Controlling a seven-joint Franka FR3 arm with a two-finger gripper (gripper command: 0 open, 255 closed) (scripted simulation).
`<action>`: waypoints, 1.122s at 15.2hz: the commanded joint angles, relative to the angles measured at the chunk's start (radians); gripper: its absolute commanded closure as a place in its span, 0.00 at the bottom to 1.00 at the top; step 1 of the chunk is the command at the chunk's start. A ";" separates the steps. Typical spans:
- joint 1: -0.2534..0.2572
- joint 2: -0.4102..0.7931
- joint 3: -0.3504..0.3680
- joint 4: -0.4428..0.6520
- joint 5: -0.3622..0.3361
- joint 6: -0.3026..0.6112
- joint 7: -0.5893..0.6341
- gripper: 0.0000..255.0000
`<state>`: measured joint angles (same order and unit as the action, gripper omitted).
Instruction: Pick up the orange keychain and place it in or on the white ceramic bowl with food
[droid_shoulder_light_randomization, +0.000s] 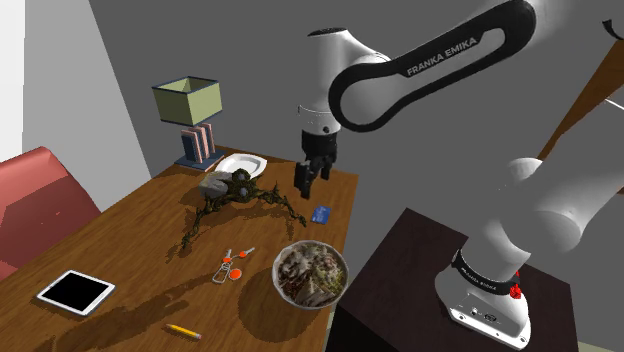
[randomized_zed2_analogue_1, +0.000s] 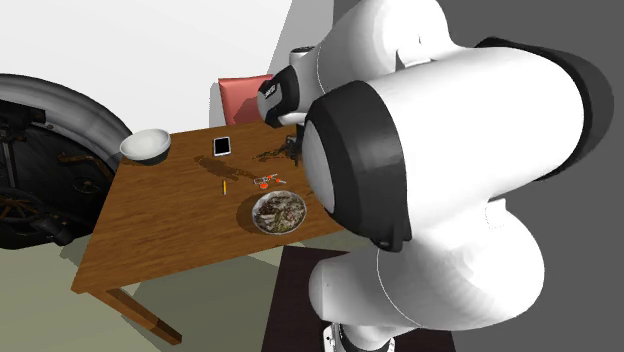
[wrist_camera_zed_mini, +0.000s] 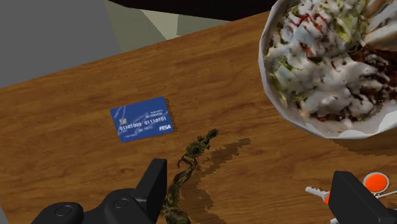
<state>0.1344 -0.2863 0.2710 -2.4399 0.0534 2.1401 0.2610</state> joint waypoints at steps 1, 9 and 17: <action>0.010 0.058 0.028 0.011 -0.004 0.047 0.039 0.00; 0.047 0.354 0.104 0.152 -0.106 0.191 0.211 0.00; 0.146 0.659 0.097 0.372 -0.252 0.255 0.378 0.00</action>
<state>0.2653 0.3249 0.3745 -2.1070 -0.1770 2.3893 0.6210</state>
